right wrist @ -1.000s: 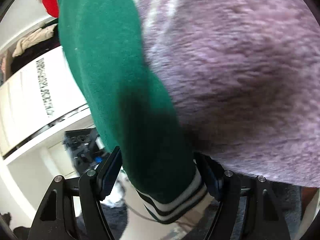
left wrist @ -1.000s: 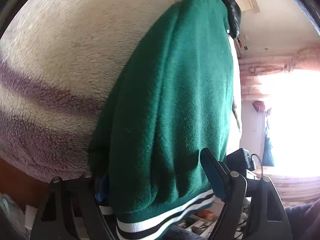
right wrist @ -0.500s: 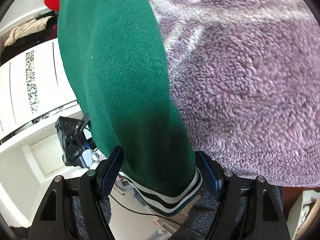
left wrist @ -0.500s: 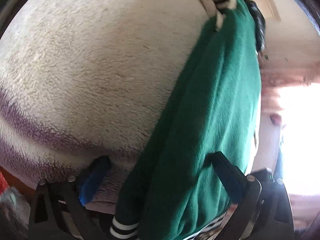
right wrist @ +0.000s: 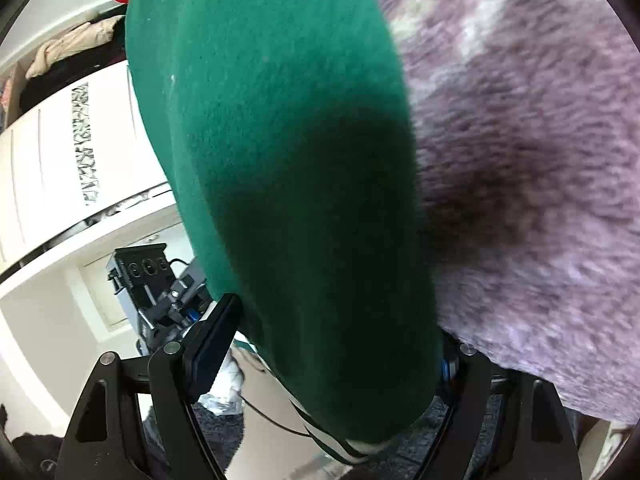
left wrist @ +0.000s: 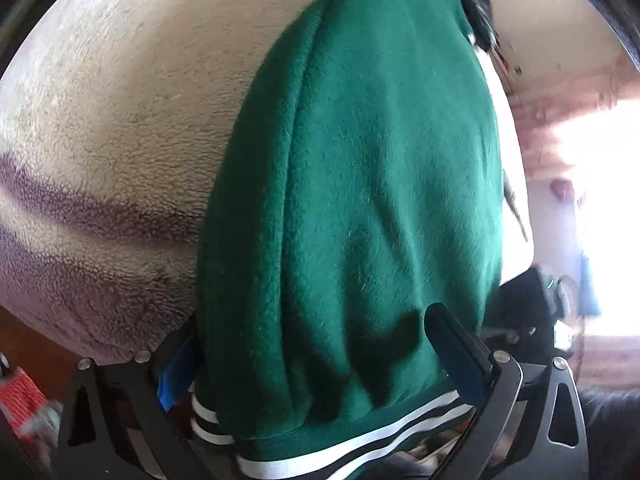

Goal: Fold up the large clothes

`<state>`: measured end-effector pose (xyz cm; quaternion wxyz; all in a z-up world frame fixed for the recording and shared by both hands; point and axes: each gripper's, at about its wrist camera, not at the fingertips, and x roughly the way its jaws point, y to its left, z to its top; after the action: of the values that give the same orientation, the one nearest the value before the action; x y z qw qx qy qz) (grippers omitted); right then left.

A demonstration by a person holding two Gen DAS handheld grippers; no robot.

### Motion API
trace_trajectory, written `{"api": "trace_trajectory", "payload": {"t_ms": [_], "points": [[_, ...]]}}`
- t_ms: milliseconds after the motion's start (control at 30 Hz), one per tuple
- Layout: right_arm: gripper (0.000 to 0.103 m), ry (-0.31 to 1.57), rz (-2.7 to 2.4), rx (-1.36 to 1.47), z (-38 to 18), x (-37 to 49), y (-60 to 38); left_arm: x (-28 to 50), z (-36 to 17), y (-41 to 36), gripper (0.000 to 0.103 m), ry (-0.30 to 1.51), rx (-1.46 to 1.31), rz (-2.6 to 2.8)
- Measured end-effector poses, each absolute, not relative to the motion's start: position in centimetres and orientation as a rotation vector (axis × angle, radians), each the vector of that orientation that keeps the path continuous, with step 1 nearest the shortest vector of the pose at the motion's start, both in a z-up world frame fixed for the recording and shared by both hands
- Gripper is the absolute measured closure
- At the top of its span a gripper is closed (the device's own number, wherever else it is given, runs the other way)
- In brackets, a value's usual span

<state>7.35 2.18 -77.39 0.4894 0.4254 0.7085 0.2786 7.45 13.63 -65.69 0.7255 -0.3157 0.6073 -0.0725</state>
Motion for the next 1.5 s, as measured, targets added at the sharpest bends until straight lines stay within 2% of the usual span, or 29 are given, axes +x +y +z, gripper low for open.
{"api": "trace_trajectory", "payload": {"t_ms": [67,100,133,167,200,233,300,367,400,467,500,533,633,867,1100,1200,1267,1333,1400,1467,1500], "points": [[0.020,1.700,0.681,1.076,-77.7,7.4,2.3,8.0,-65.2,13.8,0.011,1.322,-0.722,-0.139],[0.028,1.685,0.697,1.094,-77.5,7.4,2.4,8.1,-64.9,13.5,0.022,1.328,-0.695,-0.130],[0.047,1.676,0.703,1.098,-77.5,7.2,2.4,7.9,-64.7,13.7,0.035,1.329,-0.672,-0.124],[0.057,1.663,0.708,1.119,-77.3,7.0,2.3,7.6,-64.5,13.7,0.041,1.333,-0.661,-0.121],[0.063,1.642,0.718,1.181,-77.3,6.8,2.1,7.2,-64.3,14.1,0.052,1.330,-0.664,-0.118],[0.064,1.629,0.718,1.220,-77.2,6.7,2.0,7.0,-64.2,14.2,0.060,1.325,-0.678,-0.115],[0.063,1.626,0.704,1.184,-77.1,6.8,2.1,6.7,-64.4,15.1,0.065,1.314,-0.743,-0.114],[0.051,1.656,0.668,1.150,-77.7,7.1,2.6,6.6,-64.9,15.6,0.067,1.315,-0.792,-0.105],[0.051,1.674,0.662,1.176,-78.4,7.3,2.8,6.6,-64.8,15.6,0.068,1.320,-0.800,-0.098],[0.055,1.680,0.649,1.199,-78.5,7.6,3.0,6.3,-64.1,15.7,0.076,1.337,-0.782,-0.079],[0.066,1.675,0.660,1.184,-77.8,7.9,3.2,6.3,-63.5,15.4,0.079,1.343,-0.793,-0.070],[0.069,1.674,0.662,1.187,-77.3,7.9,3.2,6.5,-62.6,15.3,0.081,1.353,-0.808,-0.065],[0.073,1.665,0.669,1.245,-74.7,8.2,3.0,7.1,-59.7,14.8,0.084,1.357,-0.810,-0.073],[0.075,1.600,0.730,1.371,-68.4,11.9,2.7,11.2,-53.5,17.1,0.086,1.267,-0.934,-0.084],[0.075,1.529,0.706,1.479,-64.8,22.1,2.8,22.9,-52.4,18.7,0.086,1.145,-1.032,-0.104],[0.075,1.486,0.665,1.501,-64.3,27.1,2.2,27.5,-53.7,19.4,0.085,1.146,-1.047,-0.117],[0.075,1.478,0.634,1.505,-64.9,30.9,1.4,32.0,-55.6,19.8,0.082,1.209,-1.036,-0.105],[0.070,1.501,0.550,1.529,-66.1,34.9,0.0,35.2,-57.0,19.6,0.081,1.301,-0.935,-0.075],[0.069,1.560,0.477,1.566,-67.9,38.0,-0.3,38.4,-58.1,18.9,0.081,1.372,-0.841,-0.082],[0.060,1.585,0.445,1.616,-69.1,40.1,-0.7,39.9,-58.6,18.7,0.080,1.401,-0.803,-0.100],[0.051,1.577,0.439,1.647,-69.2,41.2,-1.2,40.4,-58.8,18.7,0.079,1.408,-0.801,-0.114]]}}
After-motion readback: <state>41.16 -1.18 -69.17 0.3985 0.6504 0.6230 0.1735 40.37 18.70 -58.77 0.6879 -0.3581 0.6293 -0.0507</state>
